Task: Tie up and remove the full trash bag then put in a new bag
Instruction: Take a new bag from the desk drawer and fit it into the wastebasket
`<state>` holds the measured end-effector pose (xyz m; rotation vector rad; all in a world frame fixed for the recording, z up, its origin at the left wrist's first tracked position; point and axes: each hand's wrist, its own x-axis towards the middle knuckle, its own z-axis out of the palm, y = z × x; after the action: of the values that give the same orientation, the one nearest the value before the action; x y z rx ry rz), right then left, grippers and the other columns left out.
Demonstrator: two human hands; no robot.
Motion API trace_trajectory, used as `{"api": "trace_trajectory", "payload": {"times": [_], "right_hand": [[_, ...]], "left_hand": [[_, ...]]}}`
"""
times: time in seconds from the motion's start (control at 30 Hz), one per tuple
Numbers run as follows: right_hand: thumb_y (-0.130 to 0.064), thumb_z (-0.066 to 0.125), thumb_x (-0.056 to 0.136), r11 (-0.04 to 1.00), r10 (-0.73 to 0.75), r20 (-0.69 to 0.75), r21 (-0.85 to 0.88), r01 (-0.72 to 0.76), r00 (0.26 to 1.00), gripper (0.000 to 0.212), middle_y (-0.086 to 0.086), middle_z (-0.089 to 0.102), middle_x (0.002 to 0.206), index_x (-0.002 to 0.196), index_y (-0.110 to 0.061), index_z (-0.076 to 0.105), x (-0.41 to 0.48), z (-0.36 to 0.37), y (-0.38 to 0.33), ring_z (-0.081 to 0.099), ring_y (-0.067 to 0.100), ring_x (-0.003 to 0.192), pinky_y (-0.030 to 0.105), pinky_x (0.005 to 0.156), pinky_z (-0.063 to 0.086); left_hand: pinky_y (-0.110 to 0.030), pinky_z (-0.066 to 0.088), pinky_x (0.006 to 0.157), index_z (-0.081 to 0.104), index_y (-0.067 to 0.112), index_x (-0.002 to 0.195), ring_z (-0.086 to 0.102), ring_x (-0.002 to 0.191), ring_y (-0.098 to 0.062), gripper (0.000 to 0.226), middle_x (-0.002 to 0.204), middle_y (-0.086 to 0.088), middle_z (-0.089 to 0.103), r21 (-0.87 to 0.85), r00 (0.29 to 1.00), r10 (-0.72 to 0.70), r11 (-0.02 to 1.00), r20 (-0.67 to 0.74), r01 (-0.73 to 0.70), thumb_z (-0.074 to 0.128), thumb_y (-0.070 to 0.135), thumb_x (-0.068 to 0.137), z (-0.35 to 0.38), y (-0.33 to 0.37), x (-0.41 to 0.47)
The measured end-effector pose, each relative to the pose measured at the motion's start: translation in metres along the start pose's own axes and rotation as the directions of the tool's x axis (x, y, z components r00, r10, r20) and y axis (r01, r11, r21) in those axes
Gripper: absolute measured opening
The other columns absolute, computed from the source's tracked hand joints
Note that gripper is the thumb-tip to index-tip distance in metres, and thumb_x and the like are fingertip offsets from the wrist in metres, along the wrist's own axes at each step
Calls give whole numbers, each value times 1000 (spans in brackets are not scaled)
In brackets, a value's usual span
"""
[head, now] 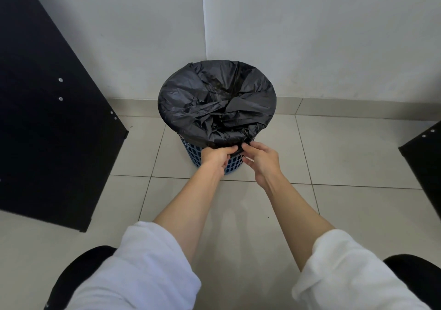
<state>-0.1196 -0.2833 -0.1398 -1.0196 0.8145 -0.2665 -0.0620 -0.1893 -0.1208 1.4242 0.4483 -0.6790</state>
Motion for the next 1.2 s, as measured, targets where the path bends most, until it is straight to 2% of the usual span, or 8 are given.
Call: {"api": "trace_trajectory", "payload": {"times": [0.23,0.43,0.57,0.73,0.87,1.03,1.13,1.2], "right_hand": [[4,56,90,998,24,124,59,-32,992,16,4,65,91,101,-6,63,3,-3,5,60,12,78,22,70,48],[2,46,94,998,52,188,10,-55,981,26,-2,65,86,89,-16,63,7,0,1,55,10,76,23,71,39],[-1,44,96,999,53,227,-22,-49,972,27,-4,67,90,94,-18,64,7,-2,0,56,9,82,26,79,40],[-4,41,98,991,65,265,-127,-32,962,29,-10,65,92,94,-25,62,3,-6,-6,53,7,83,26,75,36],[-1,41,97,985,105,269,-157,-64,957,32,-7,63,81,92,-26,60,1,-5,-10,49,8,67,21,57,35],[4,37,95,995,77,229,41,-89,970,28,4,54,74,96,-12,59,-6,-4,-9,53,12,61,20,52,41],[-17,49,93,986,77,183,134,-102,980,17,6,59,85,99,-8,62,-15,-5,-7,57,16,75,25,63,42],[-42,57,89,993,78,144,80,-90,987,40,4,61,89,108,-8,63,-17,-2,-11,56,15,76,27,66,41]], "left_hand": [[-11,47,41,60,9,80,50,52,-9,16,73,-4,59,-110,997,-40,993,71,48,67,-5,82,-5,-2,-7],[-26,55,85,62,0,109,66,88,-19,30,92,-10,69,-142,977,2,989,211,29,69,-4,80,-12,1,-10],[-29,50,94,62,5,104,66,89,-17,26,96,-10,69,-294,972,-7,953,236,78,72,6,81,-8,-2,-12],[-27,51,86,60,6,96,63,88,-16,13,96,-9,67,-392,961,-15,912,274,126,65,0,85,-6,-12,-14],[-22,50,70,59,8,90,59,81,-14,12,91,-6,65,-400,972,-34,908,232,127,63,-3,86,-7,-12,-9],[-19,54,58,56,5,106,56,75,-14,17,90,-9,62,-424,968,-53,892,244,156,60,0,89,-4,-10,-8],[-14,55,54,57,3,107,60,76,-15,18,90,-11,63,-439,974,-50,886,221,145,59,-2,89,0,-11,-8],[-13,53,53,60,3,93,61,74,-14,9,87,-11,64,-435,983,-52,892,174,124,61,-4,87,2,-12,-11]]}}
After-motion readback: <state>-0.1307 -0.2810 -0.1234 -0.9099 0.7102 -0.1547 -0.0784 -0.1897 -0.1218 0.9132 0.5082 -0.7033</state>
